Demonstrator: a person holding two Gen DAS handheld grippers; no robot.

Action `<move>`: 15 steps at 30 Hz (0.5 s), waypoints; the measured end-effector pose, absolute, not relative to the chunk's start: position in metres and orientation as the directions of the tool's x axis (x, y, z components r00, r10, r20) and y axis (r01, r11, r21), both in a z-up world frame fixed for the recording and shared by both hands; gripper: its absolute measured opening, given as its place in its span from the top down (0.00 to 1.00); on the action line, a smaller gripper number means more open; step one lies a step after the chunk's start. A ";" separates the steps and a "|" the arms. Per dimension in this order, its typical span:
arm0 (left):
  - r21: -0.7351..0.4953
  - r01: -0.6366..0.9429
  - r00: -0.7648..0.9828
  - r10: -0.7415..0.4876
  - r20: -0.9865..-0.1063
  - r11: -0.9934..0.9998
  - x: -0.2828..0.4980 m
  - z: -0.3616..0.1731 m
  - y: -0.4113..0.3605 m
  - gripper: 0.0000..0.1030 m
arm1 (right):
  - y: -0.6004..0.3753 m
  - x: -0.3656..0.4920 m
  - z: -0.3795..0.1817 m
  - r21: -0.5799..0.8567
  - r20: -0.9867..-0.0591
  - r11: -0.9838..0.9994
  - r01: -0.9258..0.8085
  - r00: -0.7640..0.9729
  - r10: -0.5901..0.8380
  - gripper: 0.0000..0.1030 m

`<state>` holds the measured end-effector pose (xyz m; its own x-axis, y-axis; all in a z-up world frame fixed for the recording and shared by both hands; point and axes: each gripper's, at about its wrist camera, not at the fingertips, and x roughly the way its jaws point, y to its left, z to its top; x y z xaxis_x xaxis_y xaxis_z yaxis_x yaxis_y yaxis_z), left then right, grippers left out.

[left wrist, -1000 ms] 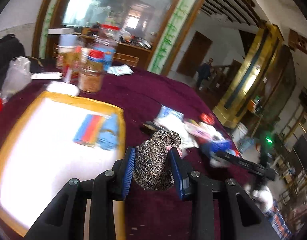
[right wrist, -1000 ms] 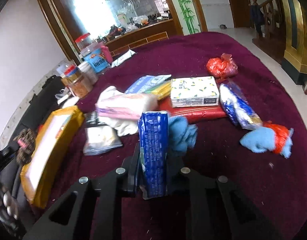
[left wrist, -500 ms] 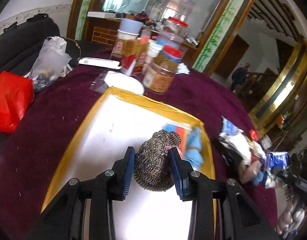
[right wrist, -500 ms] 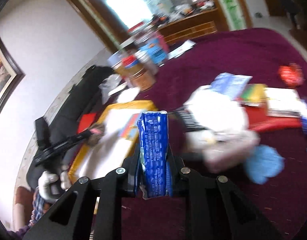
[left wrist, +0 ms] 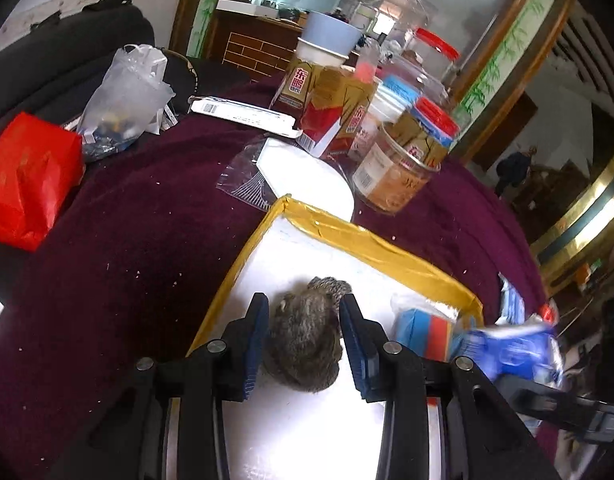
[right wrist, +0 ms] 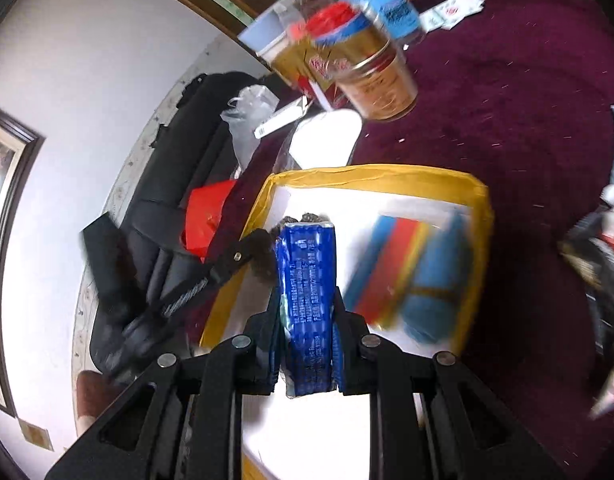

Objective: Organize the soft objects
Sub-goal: 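Place the beanie in the tray with the left tool while right tool places blue box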

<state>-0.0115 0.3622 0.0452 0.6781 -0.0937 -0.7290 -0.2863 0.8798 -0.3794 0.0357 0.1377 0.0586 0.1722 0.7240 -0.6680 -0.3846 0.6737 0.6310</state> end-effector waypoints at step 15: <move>-0.527 -0.233 0.824 -0.122 -0.553 0.817 -0.093 0.101 0.363 0.26 | 0.191 0.072 0.009 0.621 -0.731 0.727 -0.293 0.118 0.672 0.70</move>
<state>-0.0932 0.3625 0.1007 0.8240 -0.1220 -0.5533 -0.2328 0.8174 -0.5269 0.0724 0.1908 0.0085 0.1176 0.6720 -0.7311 -0.2925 0.7270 0.6212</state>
